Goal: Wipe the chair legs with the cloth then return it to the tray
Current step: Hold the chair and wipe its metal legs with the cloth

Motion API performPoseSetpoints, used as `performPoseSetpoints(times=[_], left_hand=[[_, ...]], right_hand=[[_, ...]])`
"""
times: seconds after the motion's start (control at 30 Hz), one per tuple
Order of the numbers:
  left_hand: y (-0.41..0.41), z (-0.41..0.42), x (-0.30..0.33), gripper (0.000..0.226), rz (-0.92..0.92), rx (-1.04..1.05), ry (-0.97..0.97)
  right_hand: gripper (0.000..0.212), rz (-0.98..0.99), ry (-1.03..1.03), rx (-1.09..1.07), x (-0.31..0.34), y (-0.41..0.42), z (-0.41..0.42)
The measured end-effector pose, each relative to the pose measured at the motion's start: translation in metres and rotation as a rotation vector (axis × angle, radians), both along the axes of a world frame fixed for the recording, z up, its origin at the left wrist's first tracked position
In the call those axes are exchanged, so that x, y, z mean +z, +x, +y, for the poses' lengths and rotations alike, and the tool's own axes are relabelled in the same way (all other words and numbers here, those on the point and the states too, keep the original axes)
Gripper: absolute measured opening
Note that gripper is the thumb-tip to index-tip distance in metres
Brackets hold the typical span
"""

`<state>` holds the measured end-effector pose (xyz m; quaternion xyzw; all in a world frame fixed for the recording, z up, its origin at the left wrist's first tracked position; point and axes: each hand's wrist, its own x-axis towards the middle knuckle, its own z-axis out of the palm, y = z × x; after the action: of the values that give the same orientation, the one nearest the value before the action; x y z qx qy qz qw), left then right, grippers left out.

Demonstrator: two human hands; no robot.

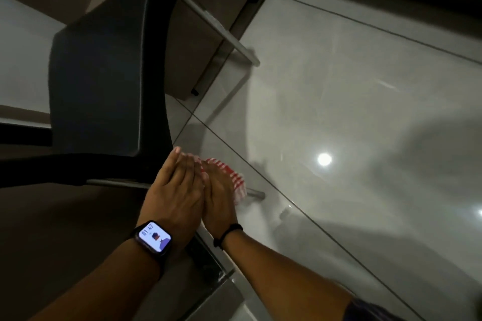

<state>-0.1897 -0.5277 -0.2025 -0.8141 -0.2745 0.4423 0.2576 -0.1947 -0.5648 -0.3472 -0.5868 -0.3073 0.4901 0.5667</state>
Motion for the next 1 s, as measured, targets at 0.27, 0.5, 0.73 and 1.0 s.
performPoseSetpoints(times=[0.27,0.5,0.73,1.0], left_hand=[[-0.020,0.002,0.028,0.074,-0.151,0.052,-0.087],[-0.009,0.008,-0.006,0.070,-0.307,0.175,-0.042],[0.027,0.000,-0.007,0.061,-0.264,0.259,0.059],[0.006,0.007,-0.009,0.071,-0.249,0.272,0.073]], right_hand=[[0.041,0.064,-0.475,0.222,-0.023,0.023,0.025],[0.044,0.107,-0.674,0.201,-0.099,0.028,0.022],[0.038,0.273,-0.195,-0.019,0.004,-0.011,0.002],[0.037,0.016,-0.216,-0.021,-0.087,-0.007,0.016]])
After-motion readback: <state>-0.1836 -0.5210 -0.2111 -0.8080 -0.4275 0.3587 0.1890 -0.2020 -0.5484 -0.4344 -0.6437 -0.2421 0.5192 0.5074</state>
